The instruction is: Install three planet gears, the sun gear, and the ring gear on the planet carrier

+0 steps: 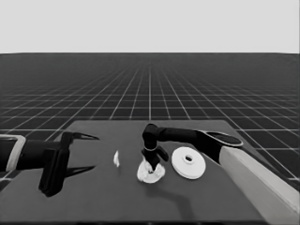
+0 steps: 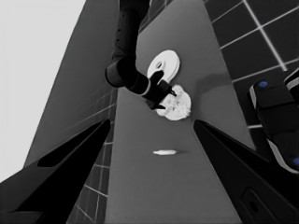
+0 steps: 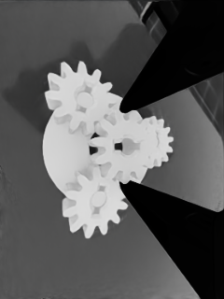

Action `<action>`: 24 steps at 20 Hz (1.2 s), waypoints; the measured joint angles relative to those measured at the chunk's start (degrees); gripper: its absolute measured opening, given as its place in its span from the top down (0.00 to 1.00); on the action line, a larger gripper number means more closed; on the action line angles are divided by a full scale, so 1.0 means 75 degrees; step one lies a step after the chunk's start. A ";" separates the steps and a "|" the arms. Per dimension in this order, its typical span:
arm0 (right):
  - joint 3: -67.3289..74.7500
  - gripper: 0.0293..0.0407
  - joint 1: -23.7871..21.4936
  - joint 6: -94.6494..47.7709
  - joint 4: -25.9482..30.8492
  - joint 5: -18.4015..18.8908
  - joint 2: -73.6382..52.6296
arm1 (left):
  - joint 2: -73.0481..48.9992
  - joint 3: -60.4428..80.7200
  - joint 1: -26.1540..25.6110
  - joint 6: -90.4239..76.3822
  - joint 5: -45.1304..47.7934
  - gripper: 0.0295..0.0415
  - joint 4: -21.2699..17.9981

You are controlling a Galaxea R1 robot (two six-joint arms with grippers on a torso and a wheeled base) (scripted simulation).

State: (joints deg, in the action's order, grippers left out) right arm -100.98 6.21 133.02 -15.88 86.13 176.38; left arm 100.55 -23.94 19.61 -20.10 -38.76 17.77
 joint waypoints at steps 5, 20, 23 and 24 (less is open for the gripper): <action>0.0000 0.59 0.0000 0.0368 0.0000 0.0000 0.0000 | 0.0000 0.0000 0.0000 0.0000 0.0000 0.25 0.0000; 0.0541 0.19 -0.1010 -0.6887 0.0845 0.0290 -0.0118 | 0.0000 0.0000 0.0000 0.0000 0.0000 0.25 0.0000; 0.0548 0.19 -0.1042 -0.7157 0.0883 0.0285 -0.0123 | 0.0000 0.0000 0.0000 0.0000 0.0000 0.25 0.0000; 0.0548 0.19 -0.1045 -0.7186 0.0887 0.0284 -0.0124 | 0.0000 0.0000 0.0000 0.0000 0.0000 0.25 0.0000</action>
State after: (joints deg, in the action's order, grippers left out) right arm -96.86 -1.63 79.13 -9.23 88.25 175.45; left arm 100.55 -23.94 19.61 -20.10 -38.76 17.77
